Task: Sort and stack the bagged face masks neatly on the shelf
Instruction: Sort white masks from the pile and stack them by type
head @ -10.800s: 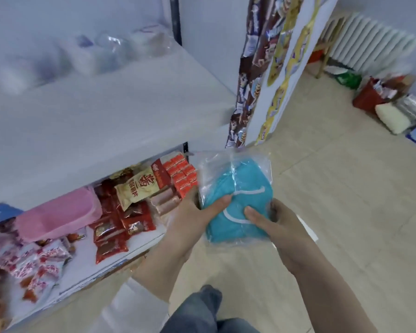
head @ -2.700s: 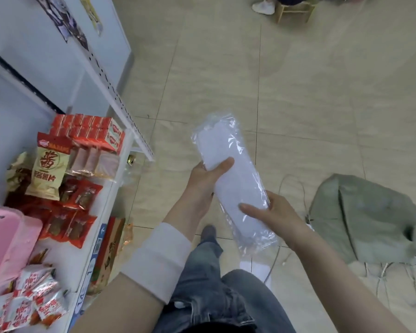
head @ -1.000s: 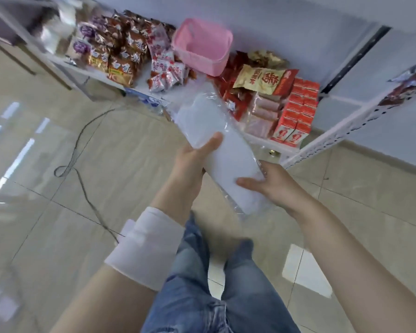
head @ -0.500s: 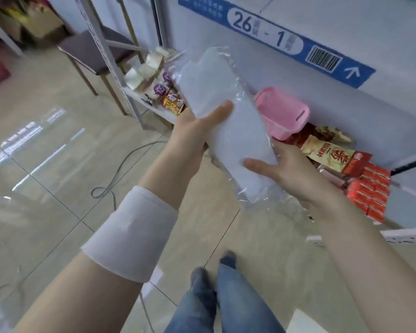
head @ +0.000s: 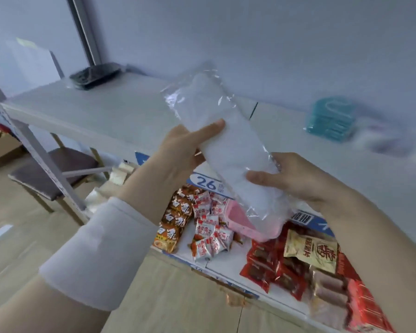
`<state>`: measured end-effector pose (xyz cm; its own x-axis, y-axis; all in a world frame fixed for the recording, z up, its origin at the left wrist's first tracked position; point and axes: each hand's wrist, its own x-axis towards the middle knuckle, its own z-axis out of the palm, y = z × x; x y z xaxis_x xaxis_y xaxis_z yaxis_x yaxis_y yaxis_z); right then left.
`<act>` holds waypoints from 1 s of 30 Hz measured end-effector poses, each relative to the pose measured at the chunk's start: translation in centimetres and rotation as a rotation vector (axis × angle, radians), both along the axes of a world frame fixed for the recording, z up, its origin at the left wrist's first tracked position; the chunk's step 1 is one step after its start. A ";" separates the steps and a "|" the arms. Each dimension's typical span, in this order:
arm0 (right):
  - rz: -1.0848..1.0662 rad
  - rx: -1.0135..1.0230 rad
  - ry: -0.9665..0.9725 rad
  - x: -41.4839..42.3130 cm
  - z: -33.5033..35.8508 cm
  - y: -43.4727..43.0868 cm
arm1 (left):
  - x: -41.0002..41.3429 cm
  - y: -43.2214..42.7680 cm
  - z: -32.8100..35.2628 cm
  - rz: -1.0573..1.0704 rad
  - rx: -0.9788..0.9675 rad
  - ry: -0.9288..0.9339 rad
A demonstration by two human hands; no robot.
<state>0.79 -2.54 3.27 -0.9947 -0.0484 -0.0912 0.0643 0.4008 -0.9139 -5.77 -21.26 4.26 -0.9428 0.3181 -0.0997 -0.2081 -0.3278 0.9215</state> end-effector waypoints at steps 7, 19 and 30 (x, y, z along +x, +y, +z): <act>-0.178 0.082 -0.177 -6.7 2.0 4.3 | -9.9 5.2 -0.7 -0.019 0.003 -0.078; -1.088 -0.999 -0.042 -16.6 -2.5 5.8 | -22.4 13.2 -5.1 0.002 0.216 -0.481; -1.235 -0.686 -0.072 -22.6 -4.1 12.0 | -26.2 16.7 -4.6 -0.120 0.154 -0.545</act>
<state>-21.85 9.44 -0.84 -0.4230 0.7822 -0.4574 0.0965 -0.4631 -0.8811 -31.96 -4.60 -0.30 -0.7247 0.4688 -0.5050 -0.6833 -0.3944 0.6144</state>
